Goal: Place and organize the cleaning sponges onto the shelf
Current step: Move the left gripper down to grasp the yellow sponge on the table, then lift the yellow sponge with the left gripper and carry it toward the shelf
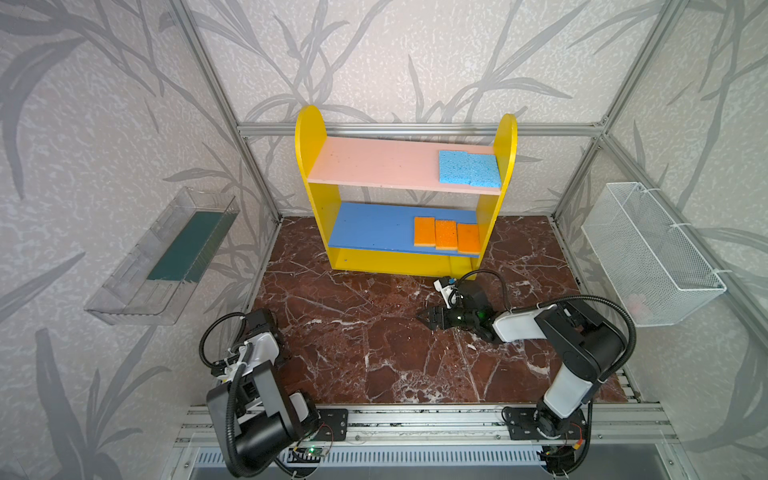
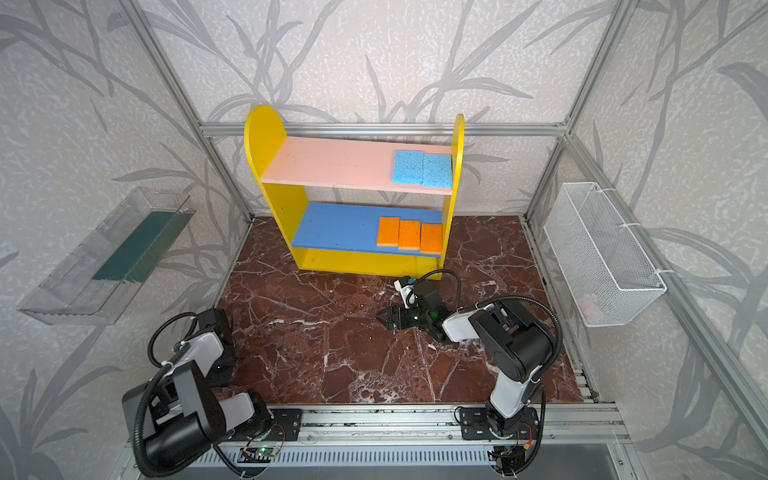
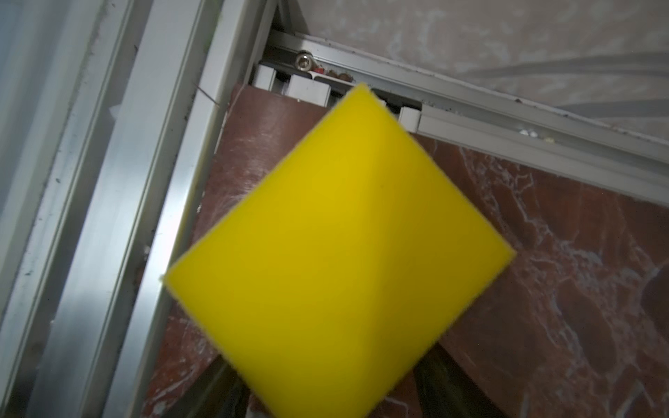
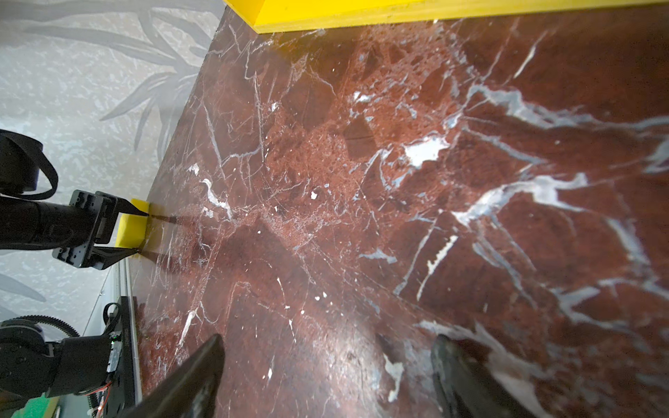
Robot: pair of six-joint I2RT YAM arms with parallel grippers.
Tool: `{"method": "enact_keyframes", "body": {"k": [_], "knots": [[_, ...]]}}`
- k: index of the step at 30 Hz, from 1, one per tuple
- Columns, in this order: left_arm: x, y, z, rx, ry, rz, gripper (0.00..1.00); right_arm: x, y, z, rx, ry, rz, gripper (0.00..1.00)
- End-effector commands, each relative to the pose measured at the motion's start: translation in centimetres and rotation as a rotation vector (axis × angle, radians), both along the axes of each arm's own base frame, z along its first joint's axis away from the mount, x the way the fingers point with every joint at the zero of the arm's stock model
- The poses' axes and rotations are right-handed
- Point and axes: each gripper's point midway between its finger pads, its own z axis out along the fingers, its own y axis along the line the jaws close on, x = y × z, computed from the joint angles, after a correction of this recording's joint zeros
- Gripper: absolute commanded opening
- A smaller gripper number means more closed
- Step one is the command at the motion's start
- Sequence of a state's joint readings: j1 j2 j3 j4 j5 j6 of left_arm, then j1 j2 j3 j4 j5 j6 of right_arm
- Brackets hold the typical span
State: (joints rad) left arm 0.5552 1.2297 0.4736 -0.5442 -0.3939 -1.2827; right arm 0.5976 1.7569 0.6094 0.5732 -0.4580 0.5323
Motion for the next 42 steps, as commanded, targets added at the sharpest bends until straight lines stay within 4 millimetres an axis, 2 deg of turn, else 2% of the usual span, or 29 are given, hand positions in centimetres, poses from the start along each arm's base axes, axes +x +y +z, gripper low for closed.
{"method": "enact_keyframes", "body": {"k": [1,4,6,8,14,23,27,34,38,42], "knots": [[1.5,-0.2,-0.4,-0.067,-0.041,0.0,0.62,-5.6,-6.1,-9.5,-0.324,0.312,-0.073,0.88],[1.9,-0.2,-0.5,-0.079,-0.042,-0.018,0.52,-5.6,-6.1,-10.0,-0.334,0.318,-0.072,0.88],[2.1,-0.1,-0.4,-0.073,-0.052,-0.025,0.43,-5.6,-6.1,-10.2,-0.337,0.325,-0.07,0.88],[2.0,-0.2,-0.3,-0.066,-0.063,-0.022,0.41,-5.7,-6.1,-10.5,-0.34,0.332,-0.07,0.88],[2.0,-0.4,-0.4,-0.064,-0.077,-0.033,0.19,-5.6,-5.8,-10.8,-0.326,0.344,-0.066,0.88],[3.6,-1.5,0.5,-0.038,-0.079,-0.154,0.15,-5.5,-5.1,-10.4,-0.289,0.346,-0.059,0.88],[4.7,-2.6,1.1,-0.026,-0.11,-0.216,0.07,-5.3,-4.8,-10.1,-0.273,0.345,-0.06,0.88],[7.3,-5.7,2.4,-0.006,-0.177,-0.381,0.02,-4.9,-4.1,-8.5,-0.231,0.322,-0.052,0.88],[9.1,-8.7,3.6,0.043,-0.198,-0.537,0.0,-4.7,-4.3,-6.9,-0.231,0.278,-0.052,0.88],[10.8,-12.3,3.9,0.046,-0.213,-0.679,0.0,-4.6,-4.8,-5.5,-0.228,0.237,-0.06,0.88]]}}
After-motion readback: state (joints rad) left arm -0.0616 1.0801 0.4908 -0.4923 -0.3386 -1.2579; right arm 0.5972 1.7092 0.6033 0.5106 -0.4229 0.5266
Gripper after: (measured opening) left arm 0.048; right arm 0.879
